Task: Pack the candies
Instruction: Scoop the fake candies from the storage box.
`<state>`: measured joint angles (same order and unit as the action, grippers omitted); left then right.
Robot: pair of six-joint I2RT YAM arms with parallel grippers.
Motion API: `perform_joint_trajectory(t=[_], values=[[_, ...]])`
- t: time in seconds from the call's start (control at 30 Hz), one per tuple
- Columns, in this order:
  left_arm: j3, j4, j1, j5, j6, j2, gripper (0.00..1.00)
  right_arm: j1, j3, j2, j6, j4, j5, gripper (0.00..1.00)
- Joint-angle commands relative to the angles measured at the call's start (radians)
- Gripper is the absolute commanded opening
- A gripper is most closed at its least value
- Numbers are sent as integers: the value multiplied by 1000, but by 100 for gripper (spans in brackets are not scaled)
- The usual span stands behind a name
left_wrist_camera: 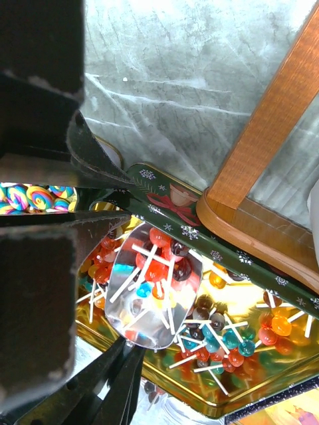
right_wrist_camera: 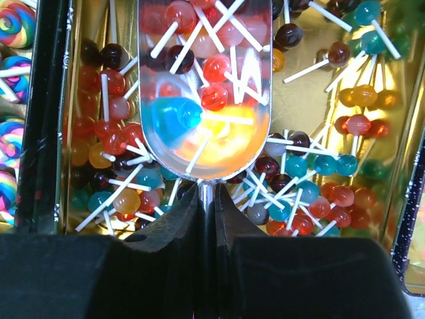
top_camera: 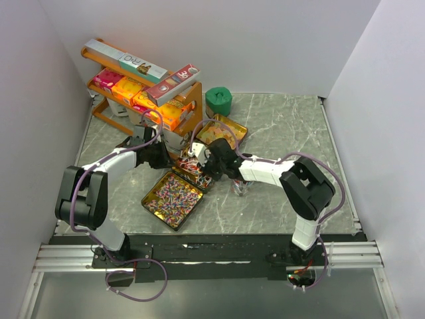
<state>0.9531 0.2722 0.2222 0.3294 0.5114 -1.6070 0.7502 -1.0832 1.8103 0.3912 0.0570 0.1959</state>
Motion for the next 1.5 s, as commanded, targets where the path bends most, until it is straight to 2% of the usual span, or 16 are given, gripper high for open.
perform_joint_trajectory(t=[0.0,0.47,1.07,1.23,1.47], values=[[42,-31,3,28,4,30,1,3,26,-95,25,-54,-21,0],[59,-25,3,8,-1,18,1,-5,132,-213,34,-121,-23,0],[58,-33,3,10,1,18,3,-23,206,-358,15,-102,-59,0],[68,-16,3,-18,7,13,9,-25,200,-434,9,-33,-75,0],[78,-25,3,-20,1,22,28,-25,140,-488,-44,84,-98,0]])
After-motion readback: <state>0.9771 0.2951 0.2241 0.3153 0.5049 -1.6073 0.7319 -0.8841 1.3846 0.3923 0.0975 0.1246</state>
